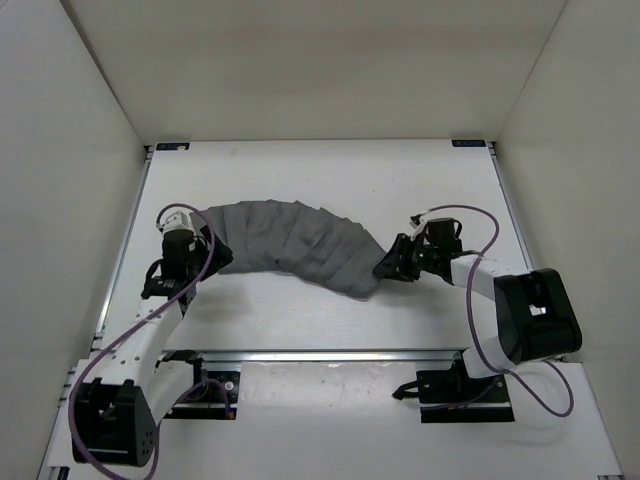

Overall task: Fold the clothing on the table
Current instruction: Flatten the skirt out

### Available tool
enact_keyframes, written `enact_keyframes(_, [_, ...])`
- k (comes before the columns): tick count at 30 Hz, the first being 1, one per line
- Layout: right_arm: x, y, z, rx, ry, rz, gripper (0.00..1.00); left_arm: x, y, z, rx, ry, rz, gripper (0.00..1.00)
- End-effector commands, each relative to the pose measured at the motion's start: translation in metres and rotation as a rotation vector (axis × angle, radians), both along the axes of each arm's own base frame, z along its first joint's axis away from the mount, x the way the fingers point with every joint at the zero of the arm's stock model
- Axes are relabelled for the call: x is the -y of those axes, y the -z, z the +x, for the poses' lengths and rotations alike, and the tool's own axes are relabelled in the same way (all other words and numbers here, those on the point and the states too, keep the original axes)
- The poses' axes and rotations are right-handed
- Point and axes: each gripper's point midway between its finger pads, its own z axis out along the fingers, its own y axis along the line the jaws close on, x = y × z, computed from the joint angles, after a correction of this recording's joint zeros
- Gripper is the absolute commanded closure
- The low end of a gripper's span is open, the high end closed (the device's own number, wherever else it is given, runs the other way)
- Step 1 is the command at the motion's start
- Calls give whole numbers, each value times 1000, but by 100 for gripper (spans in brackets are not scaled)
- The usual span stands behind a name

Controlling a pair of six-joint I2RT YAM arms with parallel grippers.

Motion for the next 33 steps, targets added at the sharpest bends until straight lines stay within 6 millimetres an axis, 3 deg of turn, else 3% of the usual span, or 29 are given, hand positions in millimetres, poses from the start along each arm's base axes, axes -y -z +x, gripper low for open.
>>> enact_keyframes(1, [-13, -35, 29, 139, -32, 72, 77, -26, 16, 12, -22, -135, 27, 11])
enact_keyframes(2, [-13, -44, 32, 161, -32, 71, 89, -28, 24, 15, -56, -133, 36, 10])
enact_keyframes(4, [-12, -50, 34, 192, -36, 37, 96, -30, 30, 25, -94, -142, 43, 9])
enact_keyframes(10, [-9, -64, 34, 221, -42, 64, 98, -34, 54, 48, -163, -162, 64, 5])
enact_keyframes(13, [-12, -70, 34, 247, -65, 60, 100, -31, 67, 63, -190, -146, 62, 10])
enact_keyframes(16, [-14, -74, 32, 261, -76, 62, 100, -33, 67, 78, -174, -158, 63, 24])
enact_keyframes(19, [-17, -81, 30, 280, -100, 74, 100, -34, 54, 105, -87, -161, 43, 61])
enact_keyframes(20, [-15, -83, 30, 287, -98, 67, 100, -36, 46, 114, -54, -155, 43, 85])
enact_keyframes(21, [-15, -88, 31, 300, -104, 61, 100, -33, 38, 120, -34, -147, 54, 100])
enact_keyframes(24, [-12, -107, 32, 362, -116, 33, 100, -24, 2, 130, 54, -101, 96, 100])
enact_keyframes(27, [-1, -154, 35, 500, -91, 4, 100, -16, -57, 121, 199, -90, 90, 100])
enact_keyframes(29, [6, -187, 36, 584, -82, -12, 100, -15, -113, 103, 341, -97, 46, 100])
enact_keyframes(30, [10, -206, 32, 641, -76, -19, 100, -16, -122, 96, 349, -99, 46, 100])
enact_keyframes(33, [16, -255, 22, 761, -70, -44, 100, -14, -202, 68, 502, -71, 66, 100])
